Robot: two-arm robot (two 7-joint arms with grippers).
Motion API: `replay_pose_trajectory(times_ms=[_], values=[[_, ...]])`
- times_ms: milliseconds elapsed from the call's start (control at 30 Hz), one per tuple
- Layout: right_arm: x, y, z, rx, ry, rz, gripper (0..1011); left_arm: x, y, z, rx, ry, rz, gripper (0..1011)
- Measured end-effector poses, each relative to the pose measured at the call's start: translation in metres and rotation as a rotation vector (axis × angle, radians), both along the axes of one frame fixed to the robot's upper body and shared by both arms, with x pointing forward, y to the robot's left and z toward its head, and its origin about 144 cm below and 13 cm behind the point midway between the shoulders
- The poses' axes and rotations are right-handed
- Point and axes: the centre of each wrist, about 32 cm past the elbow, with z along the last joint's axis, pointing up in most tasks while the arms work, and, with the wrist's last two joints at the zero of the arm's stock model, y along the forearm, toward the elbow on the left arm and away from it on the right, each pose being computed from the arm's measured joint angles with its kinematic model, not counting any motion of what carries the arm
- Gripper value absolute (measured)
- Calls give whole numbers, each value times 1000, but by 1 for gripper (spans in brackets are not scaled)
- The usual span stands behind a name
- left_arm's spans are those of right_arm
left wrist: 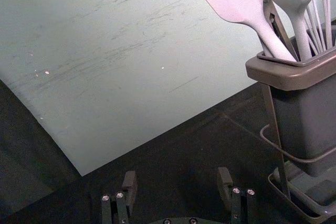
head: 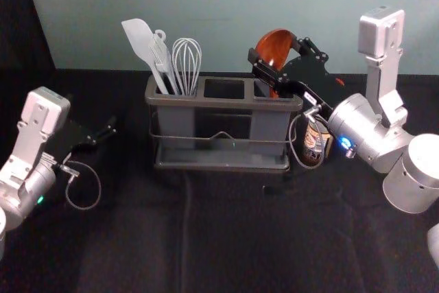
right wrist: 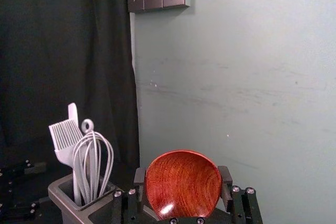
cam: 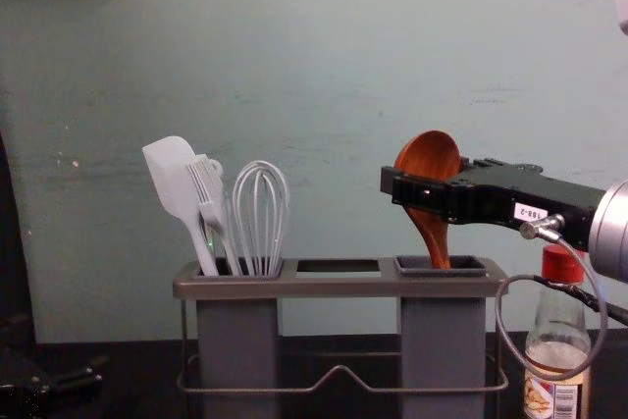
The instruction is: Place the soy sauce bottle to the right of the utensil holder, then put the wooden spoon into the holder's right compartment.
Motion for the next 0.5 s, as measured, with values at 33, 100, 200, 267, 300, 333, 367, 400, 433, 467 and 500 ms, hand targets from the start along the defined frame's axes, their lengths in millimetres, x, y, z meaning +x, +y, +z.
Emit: replay_pose_trajectory(times_ms=[33,100,200,267,300,333,367,400,433,467,500], values=[[0,0,0,1,3,0,836,0,0,0,0,0,0,1005],[0,0,0,1,11,0,836,0,0,0,0,0,0,1005],[0,0,0,1,11,0,837,0,0,0,0,0,0,1005],[0,0,0,1,10,0,836,0,0,0,0,0,0,1005],[0,0,0,1,9,0,836,0,0,0,0,0,0,1005],[0,0,0,1,8,0,836,0,0,0,0,0,0,1005],[0,0,0,1,8,0,836,0,0,0,0,0,0,1005],[0,0,0,1,7,0,836,0,0,0,0,0,0,1005],[0,0,0,1,7,0,837,0,0,0,0,0,0,1005],[0,0,0,1,6,0,854,0,0,0,0,0,0,1005],[0,0,0,0,6,0,883,0,0,0,0,0,0,1005]])
